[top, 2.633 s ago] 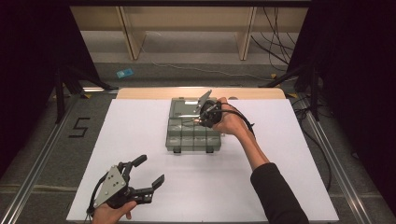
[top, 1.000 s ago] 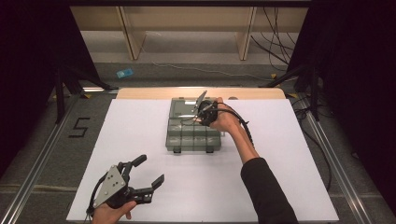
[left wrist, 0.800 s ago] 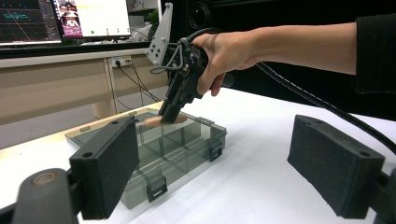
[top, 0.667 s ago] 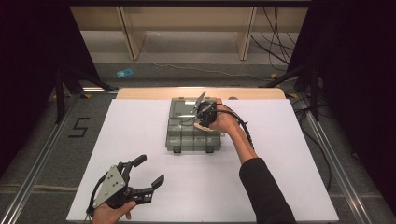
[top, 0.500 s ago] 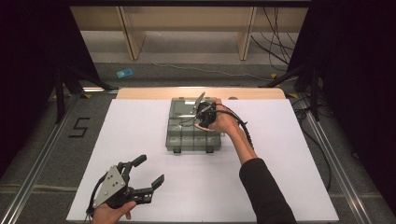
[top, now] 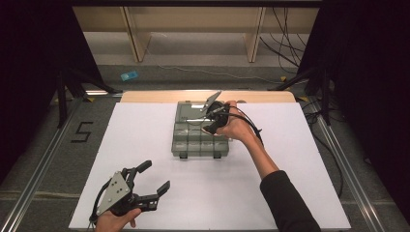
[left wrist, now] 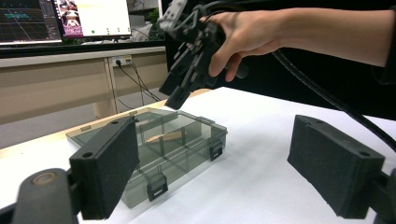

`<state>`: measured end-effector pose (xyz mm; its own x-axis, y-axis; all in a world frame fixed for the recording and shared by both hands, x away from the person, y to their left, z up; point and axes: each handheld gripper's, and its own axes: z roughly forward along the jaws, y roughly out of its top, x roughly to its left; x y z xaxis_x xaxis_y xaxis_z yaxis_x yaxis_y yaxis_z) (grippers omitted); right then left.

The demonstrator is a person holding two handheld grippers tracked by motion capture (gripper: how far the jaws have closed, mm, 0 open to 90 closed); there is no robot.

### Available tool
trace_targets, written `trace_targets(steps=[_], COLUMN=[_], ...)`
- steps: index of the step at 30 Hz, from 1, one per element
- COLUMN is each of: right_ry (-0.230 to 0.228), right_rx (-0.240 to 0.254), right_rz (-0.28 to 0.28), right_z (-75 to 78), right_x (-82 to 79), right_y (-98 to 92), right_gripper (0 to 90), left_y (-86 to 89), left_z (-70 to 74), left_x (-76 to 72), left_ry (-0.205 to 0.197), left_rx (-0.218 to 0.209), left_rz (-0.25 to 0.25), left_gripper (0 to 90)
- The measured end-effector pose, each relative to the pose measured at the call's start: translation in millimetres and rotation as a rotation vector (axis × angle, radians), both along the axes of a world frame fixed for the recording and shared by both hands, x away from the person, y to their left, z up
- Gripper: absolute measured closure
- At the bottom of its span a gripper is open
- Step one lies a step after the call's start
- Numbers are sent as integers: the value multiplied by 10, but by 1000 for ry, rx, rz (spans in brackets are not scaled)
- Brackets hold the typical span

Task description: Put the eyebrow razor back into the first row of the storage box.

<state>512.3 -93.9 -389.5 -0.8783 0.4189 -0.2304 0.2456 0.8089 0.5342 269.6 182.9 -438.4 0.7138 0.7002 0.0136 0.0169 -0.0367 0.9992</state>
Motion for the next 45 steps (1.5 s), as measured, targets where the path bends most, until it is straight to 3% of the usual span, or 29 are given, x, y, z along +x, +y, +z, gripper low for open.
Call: trace_targets(steps=[15,17,20,24,25,26,28,39,45], right_ry=[-3,-7,-25,-30,-29,-33,-42,-38,-45], right_rx=[150,171,194,236,241,242,266,324,344], right_rz=[-72,-70,-70,-69,-63,-60,-69,-64,-71], right_z=[149,168,189,207,215,220,216,221,185], right_x=[-379,-427,-493,-587,-610,-631,-678,-872,-934], right_y=[-203,-236,-283,-343,-359,-373,-390,-497,-552], right_gripper=[246,246,241,241,241,241,241,245,245], left_y=[4,4,-11,-13,-5,-6,-5,-1,4], left_z=[-2,-2,-12,-18,-12,-7,-8,-7,-1], left_x=[8,11,-15,-4,-14,9,25,27,6], left_ry=[-1,-2,34,29,38,8,-10,-10,11], left_rx=[6,8,-14,-25,-11,-9,-9,-9,0], left_rz=[2,3,6,7,16,7,-5,-2,9], left_gripper=[155,155,155,155,155,155,155,155,155])
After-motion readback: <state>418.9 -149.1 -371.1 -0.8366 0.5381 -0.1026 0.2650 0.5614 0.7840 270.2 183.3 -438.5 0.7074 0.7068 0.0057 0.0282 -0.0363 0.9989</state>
